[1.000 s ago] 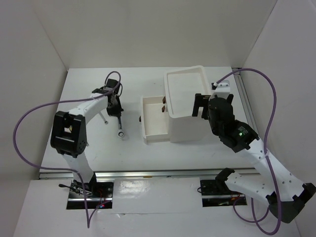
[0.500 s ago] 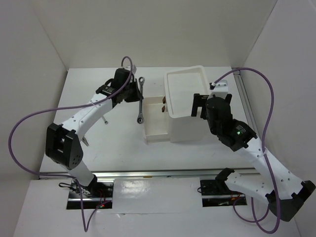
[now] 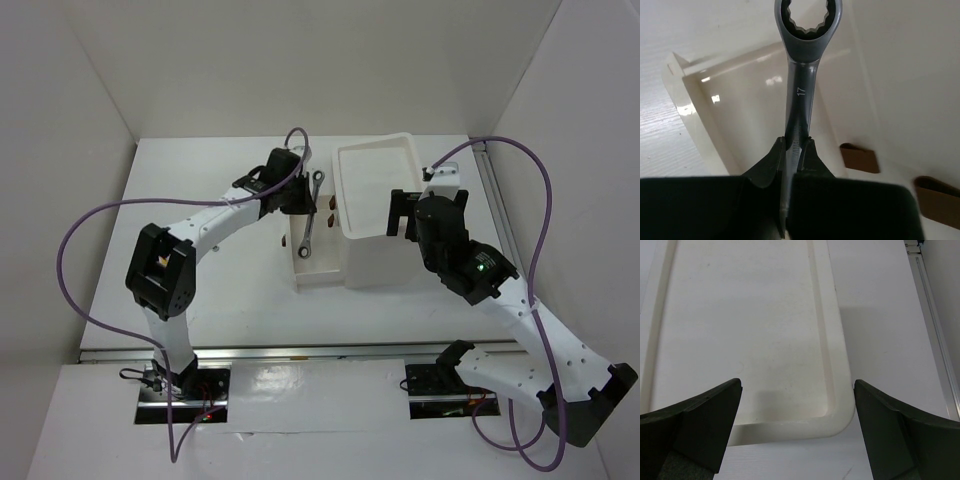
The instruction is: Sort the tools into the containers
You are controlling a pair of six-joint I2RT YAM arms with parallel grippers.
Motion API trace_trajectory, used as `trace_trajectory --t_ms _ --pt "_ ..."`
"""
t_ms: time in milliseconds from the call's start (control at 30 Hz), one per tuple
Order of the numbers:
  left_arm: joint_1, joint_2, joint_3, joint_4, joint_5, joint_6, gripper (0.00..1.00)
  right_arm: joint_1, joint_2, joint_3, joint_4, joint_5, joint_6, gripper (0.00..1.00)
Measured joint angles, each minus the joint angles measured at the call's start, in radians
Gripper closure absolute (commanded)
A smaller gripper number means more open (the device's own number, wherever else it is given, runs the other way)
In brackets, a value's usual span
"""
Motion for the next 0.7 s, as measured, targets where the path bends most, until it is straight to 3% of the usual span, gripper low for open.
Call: trace_trajectory --t_ms 333,367,400,433,500,567,700 --pt "-0.003 0.019 -0.065 0.011 0.002 0.079 1.00 0.000 0.000 0.000 0.000 -0.001 0.000 0.00" --pt "-0.003 0.019 -0.066 0.010 0.003 0.086 0.93 0.000 0.000 0.000 0.000 0.000 0.000 0.00" --pt "-0.004 0.019 -0.066 0.007 0.005 0.090 0.80 0.000 0.000 0.000 0.000 -0.001 0.000 0.00" --pt "-0.006 0.019 -0.066 0.005 0.008 0.093 0.45 0.000 0.000 0.000 0.000 -0.001 0.000 0.00" --pt "-0.014 0.019 -0.066 0.001 0.009 0.097 0.18 0.000 0.000 0.000 0.000 -0.001 0.000 0.00" --pt "-0.019 0.007 -0.066 -0.010 -0.002 0.093 0.14 0.000 0.000 0.000 0.000 -0.001 0.000 0.00" --pt "-0.023 -0.067 -0.066 -0.043 -0.087 0.053 0.15 0.000 0.000 0.000 -0.001 -0.004 -0.001 0.00"
